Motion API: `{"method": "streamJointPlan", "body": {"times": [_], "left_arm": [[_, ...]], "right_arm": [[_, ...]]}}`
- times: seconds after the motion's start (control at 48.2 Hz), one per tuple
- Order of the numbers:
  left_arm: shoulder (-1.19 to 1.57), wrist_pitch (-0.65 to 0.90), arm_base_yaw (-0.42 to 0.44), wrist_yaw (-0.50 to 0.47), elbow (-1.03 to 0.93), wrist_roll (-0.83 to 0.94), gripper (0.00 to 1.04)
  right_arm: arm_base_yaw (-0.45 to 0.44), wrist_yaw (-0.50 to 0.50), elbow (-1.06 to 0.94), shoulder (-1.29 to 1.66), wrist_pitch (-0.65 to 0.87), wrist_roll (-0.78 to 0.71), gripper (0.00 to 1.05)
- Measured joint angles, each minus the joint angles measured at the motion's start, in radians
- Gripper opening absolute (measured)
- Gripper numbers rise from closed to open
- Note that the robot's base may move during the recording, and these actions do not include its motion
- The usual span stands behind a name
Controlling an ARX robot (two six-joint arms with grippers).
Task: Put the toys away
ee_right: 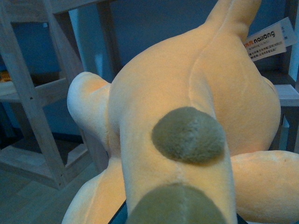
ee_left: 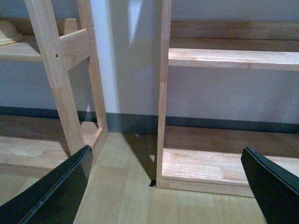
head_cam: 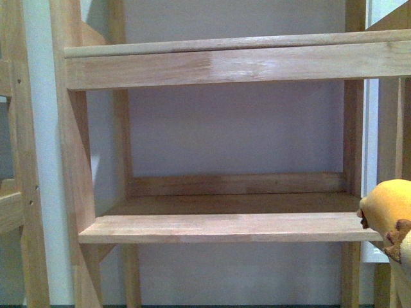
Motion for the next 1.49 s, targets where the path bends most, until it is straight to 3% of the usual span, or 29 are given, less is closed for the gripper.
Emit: {"method": "streamJointPlan", "body": {"times": [0.478, 0.581, 0.727, 1.017, 1.246, 1.495], "left_arm": [[0.000, 0.000, 0.000, -0.001, 0.000, 0.000, 0.99], [0.000, 0.000, 0.000, -0.001, 0.000, 0.000, 0.99], [0.000, 0.000, 0.000, -0.001, 0.000, 0.000, 0.99], [0.000, 0.000, 0.000, -0.001, 0.000, 0.000, 0.99], [0.000, 0.000, 0.000, -0.001, 0.000, 0.000, 0.99], [0.000, 0.000, 0.000, -0.001, 0.000, 0.000, 0.99]], "right_arm": [[0.000, 0.003, 0.000, 0.000, 0.000, 0.000, 0.09], [-0.002, 0.005, 0.023, 0.028, -0.089, -0.070, 0.09], [-0.010, 0.011, 0.080, 0.119, -0.085, -0.112, 0.09], [0.032, 0.016, 0.383, 0.286, 0.047, -0.148, 0.09], [0.031, 0.003, 0.677, 0.467, 0.067, -0.155, 0.09], [0.093, 0.098, 0.999, 0.702, 0.058, -0.183, 0.09]]}}
